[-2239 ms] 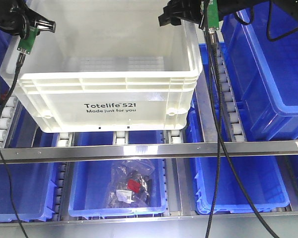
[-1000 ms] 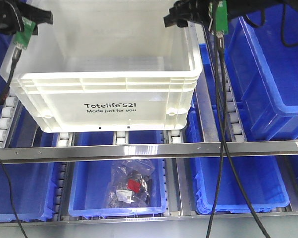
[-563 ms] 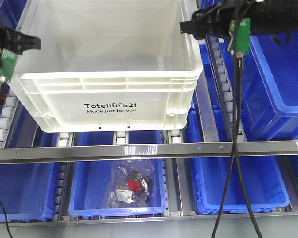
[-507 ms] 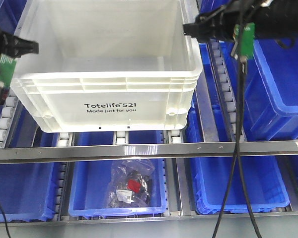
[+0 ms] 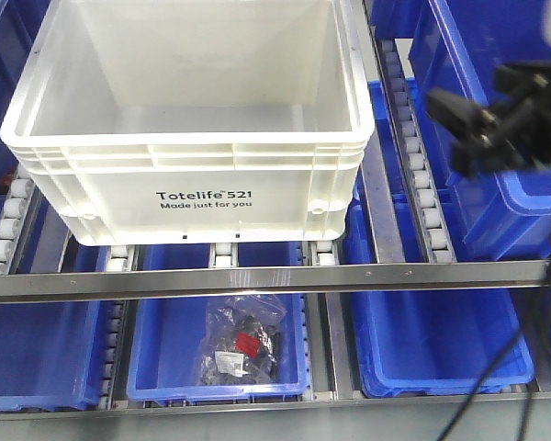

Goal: Place moving items into box and shelve

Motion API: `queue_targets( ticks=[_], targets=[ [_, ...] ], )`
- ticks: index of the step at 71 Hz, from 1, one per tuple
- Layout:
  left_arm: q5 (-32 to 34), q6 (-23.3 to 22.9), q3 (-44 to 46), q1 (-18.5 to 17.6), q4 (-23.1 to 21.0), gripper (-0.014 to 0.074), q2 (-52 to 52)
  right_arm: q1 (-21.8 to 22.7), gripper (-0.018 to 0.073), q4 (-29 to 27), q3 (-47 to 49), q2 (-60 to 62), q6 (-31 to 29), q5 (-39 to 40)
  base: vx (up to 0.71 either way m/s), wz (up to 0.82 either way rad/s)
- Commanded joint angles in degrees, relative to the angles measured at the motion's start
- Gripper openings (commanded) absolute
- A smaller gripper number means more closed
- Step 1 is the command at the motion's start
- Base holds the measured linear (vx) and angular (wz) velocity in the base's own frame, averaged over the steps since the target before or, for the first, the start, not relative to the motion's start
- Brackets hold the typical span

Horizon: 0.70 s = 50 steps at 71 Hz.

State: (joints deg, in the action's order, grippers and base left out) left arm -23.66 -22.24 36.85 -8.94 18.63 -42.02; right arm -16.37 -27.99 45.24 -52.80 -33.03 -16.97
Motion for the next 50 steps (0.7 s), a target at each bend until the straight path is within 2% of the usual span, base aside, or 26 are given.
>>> queue_targets(
  ticks=[1, 15, 21, 29, 41, 50],
  targets=[
    [4.3, -0.5, -2.5, 0.0, 0.4, 0.0279, 5.8, 0.0, 0.0491, -1.8, -3.2, 6.1, -1.4, 5.6, 0.0, 0.0],
    [-2.1, -0.4, -8.8, 0.0, -3.1, 0.0279, 20.1, 0.0, 0.0491, -3.5, -17.7, 22.7, -1.4, 7.5, 0.0, 0.0],
    [-4.7, 0.7, -10.8, 0.0, -3.1, 0.0279, 25.0, 0.0, 0.0491, -3.5, -21.6, 28.6, -1.6, 7.6, 0.0, 0.0],
    [-0.9, 2.4, -12.4, 0.0, -2.9, 0.0279, 27.6, 0.0, 0.0491, -3.3, -25.3, 32.8, -4.0, 8.7, 0.0, 0.0],
    [10.4, 2.4, -17.3, 0.0, -2.9, 0.0279, 27.6, 0.0, 0.0491, -5.7, -27.5, 32.4, -4.2, 16.6, 0.0, 0.0],
    [12.7, 1.7, -19.2, 0.0, -3.0, 0.0279, 27.6, 0.0, 0.0491, -6.3, -27.5, 32.4, -4.2, 17.0, 0.0, 0.0]
  ],
)
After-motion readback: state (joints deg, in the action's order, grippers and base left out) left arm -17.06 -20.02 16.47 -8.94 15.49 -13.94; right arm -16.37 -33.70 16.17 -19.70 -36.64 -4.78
